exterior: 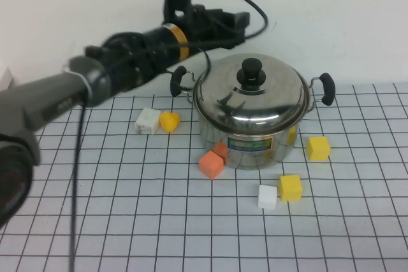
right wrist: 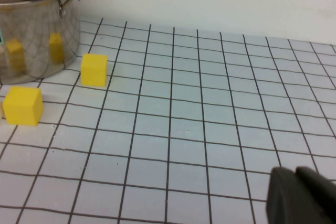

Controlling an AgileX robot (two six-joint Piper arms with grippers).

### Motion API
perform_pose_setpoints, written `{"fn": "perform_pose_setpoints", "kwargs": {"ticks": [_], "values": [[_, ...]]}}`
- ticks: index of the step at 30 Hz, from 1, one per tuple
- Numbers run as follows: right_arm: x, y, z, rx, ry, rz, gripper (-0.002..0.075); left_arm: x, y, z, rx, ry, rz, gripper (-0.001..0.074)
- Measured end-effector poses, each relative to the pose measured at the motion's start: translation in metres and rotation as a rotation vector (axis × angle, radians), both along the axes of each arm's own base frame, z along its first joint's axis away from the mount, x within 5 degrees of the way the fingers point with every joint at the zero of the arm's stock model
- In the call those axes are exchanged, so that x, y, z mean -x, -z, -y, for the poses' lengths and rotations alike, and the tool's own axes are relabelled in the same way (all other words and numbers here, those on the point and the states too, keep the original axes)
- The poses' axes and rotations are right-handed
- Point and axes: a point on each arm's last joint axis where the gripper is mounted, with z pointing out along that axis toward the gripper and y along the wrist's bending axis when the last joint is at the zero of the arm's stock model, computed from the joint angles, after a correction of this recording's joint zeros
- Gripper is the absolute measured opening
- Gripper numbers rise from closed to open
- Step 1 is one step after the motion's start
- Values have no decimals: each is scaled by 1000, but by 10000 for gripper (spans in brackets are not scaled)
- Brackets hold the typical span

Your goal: Cover the pot

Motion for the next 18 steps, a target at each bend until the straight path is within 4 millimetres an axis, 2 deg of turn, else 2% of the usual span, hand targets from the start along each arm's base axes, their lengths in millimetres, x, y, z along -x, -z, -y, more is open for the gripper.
{"fn": "perform_pose_setpoints", "kwargs": {"ticks": [3,6,9,14,18], "values": [[0,0,0,0,0,0,9,2,-13,-12,-18,14,-21,384],[0,0,0,0,0,0,9,6,-30,-27,-39,17,-25,187],[0,0,0,0,0,0,9,12,-50,-40,-81,15,11,57],[0,0,0,0,0,0,9,33,-99,-65,-137,0,76,8],[0,0,0,0,0,0,9,68,-154,-88,-123,-30,167,3]]}}
